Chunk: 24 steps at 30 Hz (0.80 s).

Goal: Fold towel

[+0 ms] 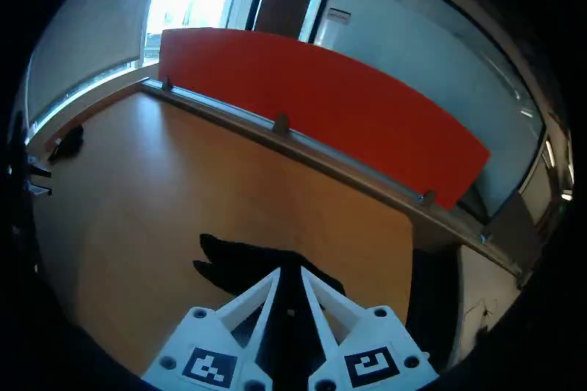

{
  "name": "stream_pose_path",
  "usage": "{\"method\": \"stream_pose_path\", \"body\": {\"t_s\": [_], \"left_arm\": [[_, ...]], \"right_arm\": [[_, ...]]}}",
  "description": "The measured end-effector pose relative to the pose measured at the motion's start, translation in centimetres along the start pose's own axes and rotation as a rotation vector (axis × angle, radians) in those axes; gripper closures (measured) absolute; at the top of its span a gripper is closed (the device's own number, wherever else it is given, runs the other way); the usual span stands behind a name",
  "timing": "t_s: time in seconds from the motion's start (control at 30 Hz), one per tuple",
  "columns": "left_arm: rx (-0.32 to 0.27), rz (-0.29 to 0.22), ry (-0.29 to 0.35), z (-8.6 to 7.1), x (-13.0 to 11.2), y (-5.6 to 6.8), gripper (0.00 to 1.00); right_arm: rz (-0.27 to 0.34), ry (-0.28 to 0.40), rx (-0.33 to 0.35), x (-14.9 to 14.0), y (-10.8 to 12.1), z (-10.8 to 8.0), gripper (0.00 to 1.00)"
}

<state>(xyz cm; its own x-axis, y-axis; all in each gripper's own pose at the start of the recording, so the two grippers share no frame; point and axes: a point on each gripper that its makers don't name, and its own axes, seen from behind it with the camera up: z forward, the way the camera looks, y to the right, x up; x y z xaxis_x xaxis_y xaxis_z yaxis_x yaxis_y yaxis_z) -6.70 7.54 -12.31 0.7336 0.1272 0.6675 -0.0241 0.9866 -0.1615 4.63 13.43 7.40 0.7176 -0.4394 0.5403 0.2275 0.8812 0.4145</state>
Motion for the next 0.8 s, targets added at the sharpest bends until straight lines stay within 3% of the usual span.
{"method": "stream_pose_path", "body": {"t_s": [0.37, 0.8], "left_arm": [[-0.009, 0.007, 0.003, -0.2, 0.0, 0.3, 0.08], [-0.017, 0.013, 0.003, -0.6, -0.4, 0.1, 0.08]], "right_arm": [[0.011, -0.041, -0.013, -3.2, 0.0, -2.7, 0.96], [0.099, -0.141, -0.072, -10.9, 0.3, -6.4, 0.96]]}}
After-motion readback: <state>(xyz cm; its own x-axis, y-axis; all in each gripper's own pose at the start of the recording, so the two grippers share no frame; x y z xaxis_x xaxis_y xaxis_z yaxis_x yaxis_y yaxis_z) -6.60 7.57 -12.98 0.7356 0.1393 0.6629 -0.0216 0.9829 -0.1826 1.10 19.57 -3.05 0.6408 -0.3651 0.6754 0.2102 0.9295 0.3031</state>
